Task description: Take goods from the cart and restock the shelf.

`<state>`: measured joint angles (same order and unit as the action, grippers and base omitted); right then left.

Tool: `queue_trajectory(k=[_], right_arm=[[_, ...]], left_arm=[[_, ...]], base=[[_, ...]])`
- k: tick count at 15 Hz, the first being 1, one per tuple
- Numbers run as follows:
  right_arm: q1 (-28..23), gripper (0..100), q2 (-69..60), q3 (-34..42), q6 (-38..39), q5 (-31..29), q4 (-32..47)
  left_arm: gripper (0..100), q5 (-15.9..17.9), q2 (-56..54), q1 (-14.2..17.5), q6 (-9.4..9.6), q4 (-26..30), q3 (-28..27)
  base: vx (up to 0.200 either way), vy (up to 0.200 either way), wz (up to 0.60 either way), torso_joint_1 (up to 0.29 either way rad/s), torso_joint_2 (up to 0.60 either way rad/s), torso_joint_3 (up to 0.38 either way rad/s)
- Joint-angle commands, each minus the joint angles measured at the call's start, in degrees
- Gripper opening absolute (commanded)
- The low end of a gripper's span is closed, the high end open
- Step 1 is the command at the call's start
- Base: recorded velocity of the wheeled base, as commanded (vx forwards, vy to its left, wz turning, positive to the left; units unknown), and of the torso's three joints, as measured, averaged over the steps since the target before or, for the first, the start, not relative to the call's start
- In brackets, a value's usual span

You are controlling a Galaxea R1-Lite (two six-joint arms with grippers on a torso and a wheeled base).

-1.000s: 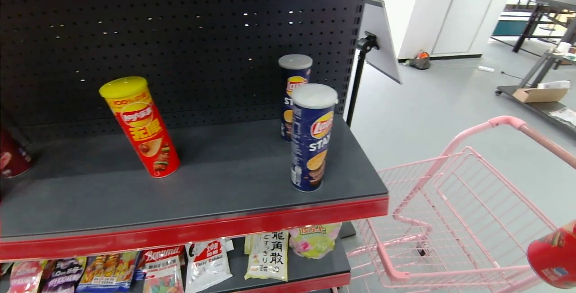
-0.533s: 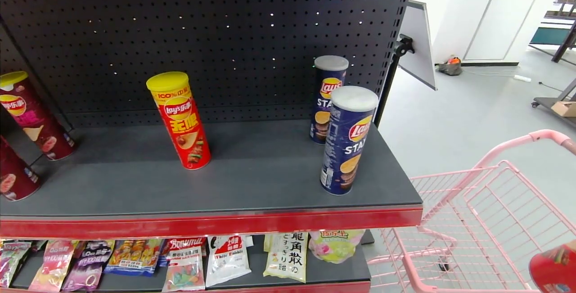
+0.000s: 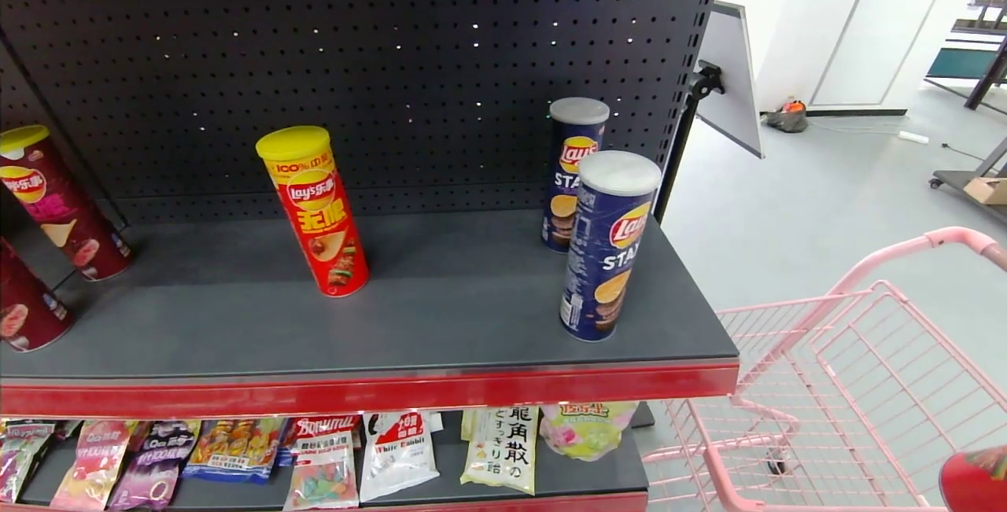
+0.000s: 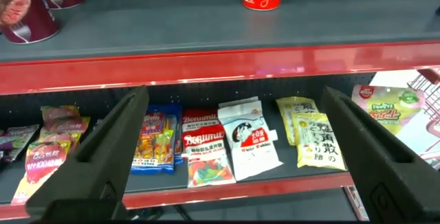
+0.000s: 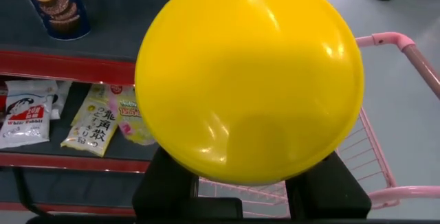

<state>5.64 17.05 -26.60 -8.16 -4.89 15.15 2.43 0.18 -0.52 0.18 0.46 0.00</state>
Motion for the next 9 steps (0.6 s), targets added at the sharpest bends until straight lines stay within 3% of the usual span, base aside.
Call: queue_trajectory(k=[1,9], right_arm=[[-0.02,0,-0.88,0.32,-0.02,0.05,-0.04],[-0.02,0,-1.06,0.85,0.07,-0.30,-0.12]], left_arm=[[100,0.04,0.08,0.00,-0.01,0.06,0.00],[100,0.04,0.08,0.00,0.08,-0.02,0.00]], base=[[0.000,0.200,0.00,-0.002,0.00,0.012],[0.000,0.200,0.00,0.004,0.00,0.002]])
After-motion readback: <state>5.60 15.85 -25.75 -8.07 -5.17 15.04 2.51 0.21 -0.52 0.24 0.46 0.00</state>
